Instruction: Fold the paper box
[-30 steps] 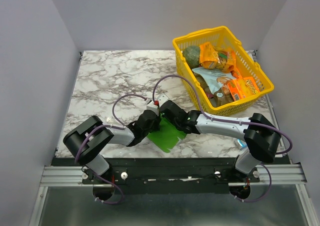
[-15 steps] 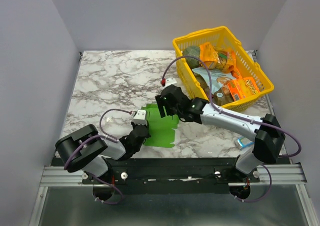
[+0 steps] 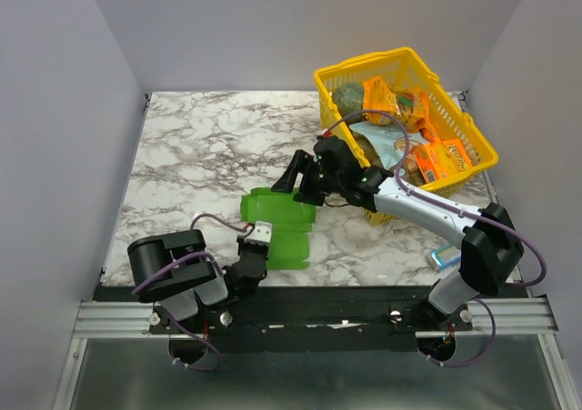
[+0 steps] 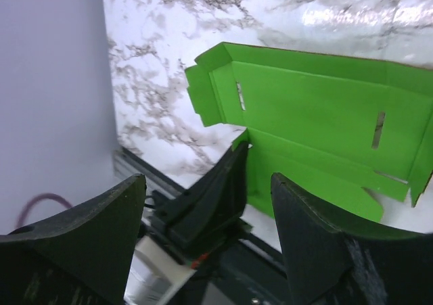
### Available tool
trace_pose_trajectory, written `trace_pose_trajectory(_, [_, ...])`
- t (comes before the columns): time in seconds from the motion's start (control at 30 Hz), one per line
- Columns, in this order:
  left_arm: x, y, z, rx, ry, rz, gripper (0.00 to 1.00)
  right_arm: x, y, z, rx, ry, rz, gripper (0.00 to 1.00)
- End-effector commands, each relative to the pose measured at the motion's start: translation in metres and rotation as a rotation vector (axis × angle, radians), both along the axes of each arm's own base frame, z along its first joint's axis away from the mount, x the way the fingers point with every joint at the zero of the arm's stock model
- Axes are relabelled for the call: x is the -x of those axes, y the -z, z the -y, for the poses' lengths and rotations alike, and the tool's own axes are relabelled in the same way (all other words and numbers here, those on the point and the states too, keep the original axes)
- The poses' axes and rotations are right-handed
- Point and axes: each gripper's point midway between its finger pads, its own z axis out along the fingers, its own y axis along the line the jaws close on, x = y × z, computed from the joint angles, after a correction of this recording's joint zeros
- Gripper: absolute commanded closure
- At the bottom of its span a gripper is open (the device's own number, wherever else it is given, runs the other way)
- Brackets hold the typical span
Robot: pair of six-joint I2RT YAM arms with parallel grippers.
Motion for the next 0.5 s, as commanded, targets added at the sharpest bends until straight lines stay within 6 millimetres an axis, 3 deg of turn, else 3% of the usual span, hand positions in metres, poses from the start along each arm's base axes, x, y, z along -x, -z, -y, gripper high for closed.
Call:
trace_pose_trajectory(0.0, [0.0,-0.046,-0.008,0.087,-0.15,0.149,1.0,0.011,-0.003,-0.012,-0.178,0.08,-0.205,0.18])
trace_pose_trajectory(0.23, [0.005,-0.056,0.005,0.11,-0.093,0.163,1.0,0.001,0.027,0.0,-0.19,0.219,-0.349,0.21])
trace_pose_trajectory(0.47, [0.011,-0.077,0.007,0.148,-0.053,0.194,1.0,-0.013,0.025,0.017,-0.219,0.395,-0.352,0.21])
